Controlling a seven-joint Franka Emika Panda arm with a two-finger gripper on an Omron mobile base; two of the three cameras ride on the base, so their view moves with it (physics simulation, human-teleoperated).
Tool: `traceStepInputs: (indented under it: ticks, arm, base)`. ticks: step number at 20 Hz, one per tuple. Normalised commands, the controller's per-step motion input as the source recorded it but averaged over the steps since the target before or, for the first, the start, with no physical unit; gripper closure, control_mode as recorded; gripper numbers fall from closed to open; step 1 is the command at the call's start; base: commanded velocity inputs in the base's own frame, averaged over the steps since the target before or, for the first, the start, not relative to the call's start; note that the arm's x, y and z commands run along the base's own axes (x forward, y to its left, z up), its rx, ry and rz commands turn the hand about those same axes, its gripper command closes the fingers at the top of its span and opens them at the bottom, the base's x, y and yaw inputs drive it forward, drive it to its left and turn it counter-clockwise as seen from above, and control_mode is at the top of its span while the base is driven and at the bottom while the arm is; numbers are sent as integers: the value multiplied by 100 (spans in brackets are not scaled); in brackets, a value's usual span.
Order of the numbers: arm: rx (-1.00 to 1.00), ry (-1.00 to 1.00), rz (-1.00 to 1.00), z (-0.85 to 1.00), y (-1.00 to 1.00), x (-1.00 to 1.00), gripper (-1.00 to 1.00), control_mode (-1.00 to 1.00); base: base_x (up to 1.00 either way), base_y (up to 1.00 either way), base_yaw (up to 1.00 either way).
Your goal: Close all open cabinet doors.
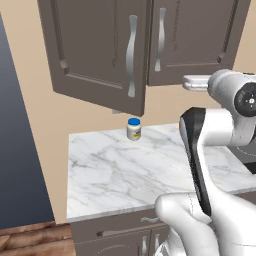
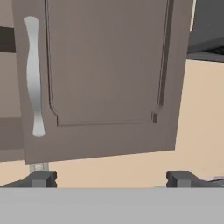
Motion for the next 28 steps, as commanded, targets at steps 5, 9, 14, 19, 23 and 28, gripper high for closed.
traceStepInputs:
  ticks: [5, 9, 14, 19, 23, 28]
  arm:
    - [0, 0, -4, 0, 8, -87, -100, -100]
    - [-1, 0, -4, 0, 22, -80, -100, -100]
    - [-4, 0, -6, 0, 40, -66, -100, -100]
    - [-6, 0, -2, -3, 78, -36, -100, -100]
    - [-9, -4, 0, -10, 91, -20, -100, -100]
    - [-8, -5, 0, -2, 83, -6, -100, -100]
  base:
    - [0, 0, 0]
    - [0, 0, 0]
    - [0, 0, 0]
    - [0, 0, 0]
    - [0, 0, 0]
    - [0, 0, 0]
